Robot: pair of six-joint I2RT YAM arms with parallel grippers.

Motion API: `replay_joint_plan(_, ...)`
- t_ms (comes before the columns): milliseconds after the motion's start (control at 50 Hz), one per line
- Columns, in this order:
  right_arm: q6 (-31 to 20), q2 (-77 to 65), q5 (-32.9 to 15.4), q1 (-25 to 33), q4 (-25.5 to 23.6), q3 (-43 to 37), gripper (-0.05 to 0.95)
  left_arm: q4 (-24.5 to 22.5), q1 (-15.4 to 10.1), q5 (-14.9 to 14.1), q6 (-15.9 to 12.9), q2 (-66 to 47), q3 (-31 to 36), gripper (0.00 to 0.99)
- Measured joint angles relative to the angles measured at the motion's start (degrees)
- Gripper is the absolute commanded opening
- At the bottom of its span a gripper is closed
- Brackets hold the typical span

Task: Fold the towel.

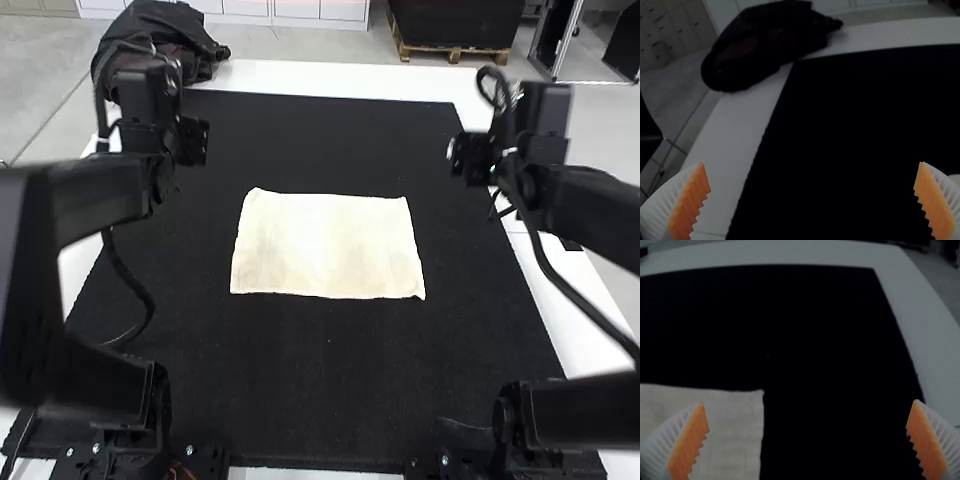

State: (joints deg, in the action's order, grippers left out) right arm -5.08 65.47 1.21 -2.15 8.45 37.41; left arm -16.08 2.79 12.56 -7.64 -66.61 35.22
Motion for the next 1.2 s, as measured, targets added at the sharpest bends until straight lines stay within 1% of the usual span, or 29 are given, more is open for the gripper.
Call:
replay_joint_plan(80,1.79,4.09,1.66,-0.04,1.73,-1.68,0.91,-0.09,-0.02,-0.13,0.92,-4.15,0.0,0.961)
replay_joint_plan(160,3.58,6.69,1.99,-0.04,3.85,-4.35,0.91,-0.2,-0.02,-0.13,1.49,-7.56,-0.13,0.962)
replay_joint_plan(200,4.22,7.23,1.42,-0.04,4.96,-5.57,0.92,-0.09,-0.02,-0.15,1.66,-8.96,-0.28,0.962)
replay_joint_plan(260,4.79,7.37,-0.79,-0.04,6.75,-6.91,0.91,0.26,0.0,-0.28,1.79,-10.67,-0.35,0.961)
replay_joint_plan(320,4.79,7.37,-2.34,-0.04,7.91,-7.1,0.91,0.96,-0.02,-1.03,1.97,-12.04,-0.44,0.962)
replay_joint_plan(380,4.37,7.37,-2.45,-0.11,8.76,-7.1,0.91,1.81,0.0,-2.62,2.19,-13.4,-0.48,0.962)
replay_joint_plan(460,3.23,7.48,-1.27,-0.66,8.7,-7.1,0.91,2.14,-0.02,-5.07,2.75,-15.23,-0.5,0.962)
replay_joint_plan(600,0.98,9.4,0.55,-3.96,8.85,-7.1,0.91,2.12,-0.02,-9.84,4.42,-19.37,-0.5,0.962)
replay_joint_plan(720,0.5,11.93,0.83,-6.08,11.34,-7.1,0.91,1.2,-0.02,-12.72,5.75,-24.06,0.09,0.962)
replay_joint_plan(940,1.22,18.05,0.94,-6.84,14.32,-5.79,0.91,0.79,-0.02,-15.8,6.91,-30.29,4.35,0.961)
replay_joint_plan(1080,1.46,22.69,1.42,-6.84,17.42,-5.07,0.91,0.61,-0.09,-16.9,7.41,-33.33,7.08,0.961)
replay_joint_plan(1200,1.66,26.64,1.97,-6.84,20.0,-4.39,0.91,0.59,-0.81,-17.14,7.76,-35.98,9.16,0.961)
